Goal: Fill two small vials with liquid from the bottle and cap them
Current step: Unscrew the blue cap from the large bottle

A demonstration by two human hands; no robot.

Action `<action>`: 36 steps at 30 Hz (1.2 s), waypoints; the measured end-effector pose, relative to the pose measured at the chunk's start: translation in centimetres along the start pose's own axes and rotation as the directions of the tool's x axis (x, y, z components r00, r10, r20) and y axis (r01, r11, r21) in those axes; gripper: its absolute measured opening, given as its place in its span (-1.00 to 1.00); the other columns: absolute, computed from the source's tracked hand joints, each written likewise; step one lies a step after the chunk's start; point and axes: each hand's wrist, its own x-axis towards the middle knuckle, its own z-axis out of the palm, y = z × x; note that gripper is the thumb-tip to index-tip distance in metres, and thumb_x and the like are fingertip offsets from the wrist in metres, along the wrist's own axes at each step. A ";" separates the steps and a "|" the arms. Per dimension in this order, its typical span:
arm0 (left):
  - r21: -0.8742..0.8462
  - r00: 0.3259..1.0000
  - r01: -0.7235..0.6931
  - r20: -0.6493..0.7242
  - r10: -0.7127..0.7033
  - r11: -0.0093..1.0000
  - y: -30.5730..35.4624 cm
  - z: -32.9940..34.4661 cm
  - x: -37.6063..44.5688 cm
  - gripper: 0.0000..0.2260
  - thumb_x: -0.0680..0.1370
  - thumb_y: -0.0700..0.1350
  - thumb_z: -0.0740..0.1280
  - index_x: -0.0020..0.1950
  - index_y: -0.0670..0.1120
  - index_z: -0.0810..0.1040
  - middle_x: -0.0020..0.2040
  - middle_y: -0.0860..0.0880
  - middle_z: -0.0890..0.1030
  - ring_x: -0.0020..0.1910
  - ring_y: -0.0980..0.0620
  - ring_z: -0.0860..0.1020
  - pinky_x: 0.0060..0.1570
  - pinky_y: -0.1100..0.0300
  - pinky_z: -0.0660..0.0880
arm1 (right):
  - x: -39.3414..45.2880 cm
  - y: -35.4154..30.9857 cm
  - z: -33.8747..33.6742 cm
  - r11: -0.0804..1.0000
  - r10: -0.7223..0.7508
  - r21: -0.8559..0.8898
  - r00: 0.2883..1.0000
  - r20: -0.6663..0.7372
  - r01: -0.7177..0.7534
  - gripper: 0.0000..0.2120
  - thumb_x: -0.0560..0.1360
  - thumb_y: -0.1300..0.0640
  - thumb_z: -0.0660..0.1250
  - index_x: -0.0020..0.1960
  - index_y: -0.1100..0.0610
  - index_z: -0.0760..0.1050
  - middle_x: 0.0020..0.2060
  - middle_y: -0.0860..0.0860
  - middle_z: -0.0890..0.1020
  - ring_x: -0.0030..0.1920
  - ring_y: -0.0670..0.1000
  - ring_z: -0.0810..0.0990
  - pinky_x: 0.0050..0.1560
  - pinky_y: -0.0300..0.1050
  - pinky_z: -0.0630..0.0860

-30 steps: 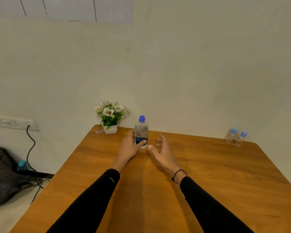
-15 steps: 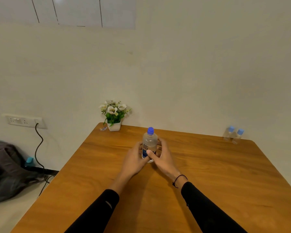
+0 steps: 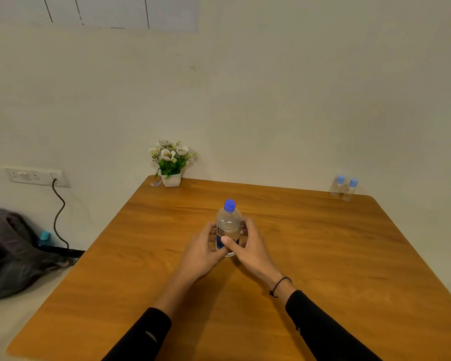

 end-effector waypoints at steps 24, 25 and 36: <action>-0.071 0.996 0.081 0.051 -0.077 0.994 1.9 0.4 -6.1 -0.39 0.49 0.03 0.61 0.47 -0.02 0.46 0.39 0.01 0.64 0.35 0.03 0.63 0.28 -0.04 0.68 | -4.7 -9.2 -4.2 0.870 -0.301 -0.409 0.954 0.003 0.276 -0.45 0.53 -0.27 0.37 0.46 -0.19 0.35 0.10 -0.25 0.41 0.04 -0.33 0.44 -0.14 -0.37 0.41; -0.070 0.995 0.085 0.051 -0.081 0.994 2.0 0.4 -6.2 -0.38 0.49 0.03 0.61 0.48 -0.04 0.46 0.40 -0.01 0.63 0.36 0.02 0.62 0.29 -0.05 0.67 | -4.3 -9.9 -4.5 0.837 -0.310 -0.459 0.949 0.053 0.298 -0.49 0.56 -0.24 0.37 0.45 -0.15 0.38 0.09 -0.24 0.40 -0.01 -0.36 0.42 -0.15 -0.37 0.37; -0.036 0.994 0.094 0.050 -0.092 0.995 2.5 0.2 -6.2 -0.32 0.49 0.05 0.62 0.52 -0.03 0.43 0.41 -0.02 0.63 0.36 0.00 0.62 0.29 -0.02 0.67 | -2.0 -11.8 -5.5 0.700 -0.257 -0.586 0.910 0.325 0.407 -0.84 0.64 0.01 0.37 0.20 -0.03 0.50 0.04 -0.14 0.43 -0.05 -0.15 0.44 -0.09 -0.29 0.32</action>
